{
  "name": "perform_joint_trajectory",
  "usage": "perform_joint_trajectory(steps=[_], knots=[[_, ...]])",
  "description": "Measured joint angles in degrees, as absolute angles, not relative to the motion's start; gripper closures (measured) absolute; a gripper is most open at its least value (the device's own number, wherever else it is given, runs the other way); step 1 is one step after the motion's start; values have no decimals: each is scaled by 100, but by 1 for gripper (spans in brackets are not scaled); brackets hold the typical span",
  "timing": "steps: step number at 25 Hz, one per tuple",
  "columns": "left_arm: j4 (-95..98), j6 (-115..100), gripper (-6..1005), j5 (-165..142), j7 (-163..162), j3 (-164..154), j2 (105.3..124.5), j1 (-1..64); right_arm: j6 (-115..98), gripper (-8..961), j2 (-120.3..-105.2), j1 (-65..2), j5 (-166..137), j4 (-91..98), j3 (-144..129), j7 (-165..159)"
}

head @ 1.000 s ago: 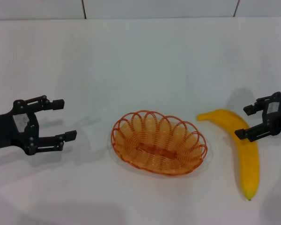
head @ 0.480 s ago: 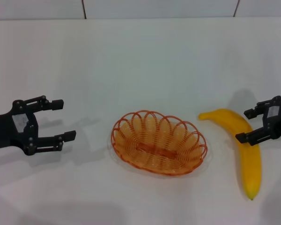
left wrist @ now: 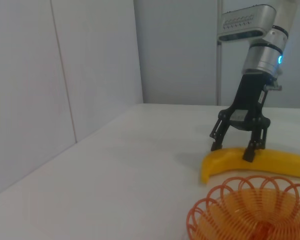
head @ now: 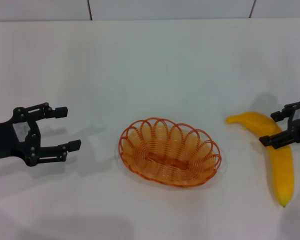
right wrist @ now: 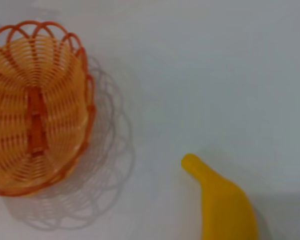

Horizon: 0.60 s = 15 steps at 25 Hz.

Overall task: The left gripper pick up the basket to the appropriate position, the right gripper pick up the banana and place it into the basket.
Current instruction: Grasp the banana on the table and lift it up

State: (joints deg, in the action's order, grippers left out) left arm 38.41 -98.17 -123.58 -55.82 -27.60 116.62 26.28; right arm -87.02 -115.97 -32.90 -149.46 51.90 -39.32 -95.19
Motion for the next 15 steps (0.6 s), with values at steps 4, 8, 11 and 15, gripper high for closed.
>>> perform_joint_trajectory(steps=[4, 8, 11, 15], knots=[[3841, -9817, 158, -12381, -5592, -2760, 11657, 2628, -8620, 201, -11588, -3288, -15099, 5283, -3884, -9683], [3841, -9817, 158, -12376, -5597, -2760, 11655, 2628, -8525, 202, -11586, -3288, -15230, 5372, -3886, -9841], [3841, -9817, 158, -12364, -5598, -2760, 11654, 2628, -8504, 203, -11585, -3290, -15287, 5373, -3898, -9849], [3841, -9817, 158, -12359, -5595, -2760, 11654, 2628, -8503, 204, -11584, -3294, -15291, 5365, -3916, -9851]])
